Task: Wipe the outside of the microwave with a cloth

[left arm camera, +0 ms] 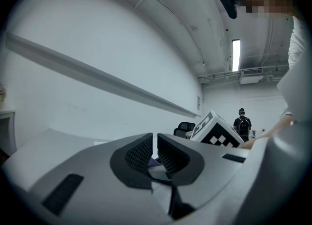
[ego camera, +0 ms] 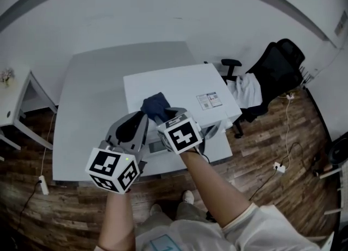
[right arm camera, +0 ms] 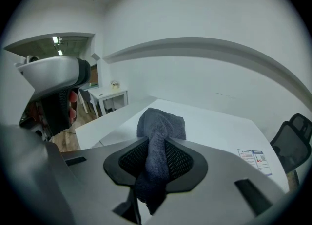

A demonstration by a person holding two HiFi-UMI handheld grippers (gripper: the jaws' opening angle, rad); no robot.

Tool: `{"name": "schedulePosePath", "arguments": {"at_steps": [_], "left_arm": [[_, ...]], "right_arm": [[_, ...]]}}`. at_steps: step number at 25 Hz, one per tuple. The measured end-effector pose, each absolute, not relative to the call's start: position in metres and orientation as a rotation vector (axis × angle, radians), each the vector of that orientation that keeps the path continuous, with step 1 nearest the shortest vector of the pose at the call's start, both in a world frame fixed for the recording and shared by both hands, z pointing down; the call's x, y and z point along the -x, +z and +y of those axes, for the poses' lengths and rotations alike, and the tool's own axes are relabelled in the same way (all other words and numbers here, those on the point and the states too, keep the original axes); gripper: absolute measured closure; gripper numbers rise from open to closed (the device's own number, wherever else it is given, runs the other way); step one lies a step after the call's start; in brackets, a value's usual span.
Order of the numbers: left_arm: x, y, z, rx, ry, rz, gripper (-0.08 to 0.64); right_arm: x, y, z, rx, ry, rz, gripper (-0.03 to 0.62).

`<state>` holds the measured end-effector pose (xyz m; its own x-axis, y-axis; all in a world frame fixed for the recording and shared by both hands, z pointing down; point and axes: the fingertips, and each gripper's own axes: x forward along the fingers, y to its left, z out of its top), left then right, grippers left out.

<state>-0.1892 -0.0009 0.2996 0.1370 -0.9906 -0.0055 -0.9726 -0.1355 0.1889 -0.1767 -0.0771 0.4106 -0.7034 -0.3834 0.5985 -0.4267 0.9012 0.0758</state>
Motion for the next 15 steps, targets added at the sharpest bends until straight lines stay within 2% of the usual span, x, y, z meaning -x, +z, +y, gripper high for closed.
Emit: {"name": "schedulePosePath", "arguments": {"at_steps": [15], "left_arm": [[0.233, 0.309, 0.016, -2.101, -0.198, -2.105, 0.541]], "right_arm": [[0.241, 0.413, -0.051, -0.356, 0.050, -2.466, 0.485]]}}
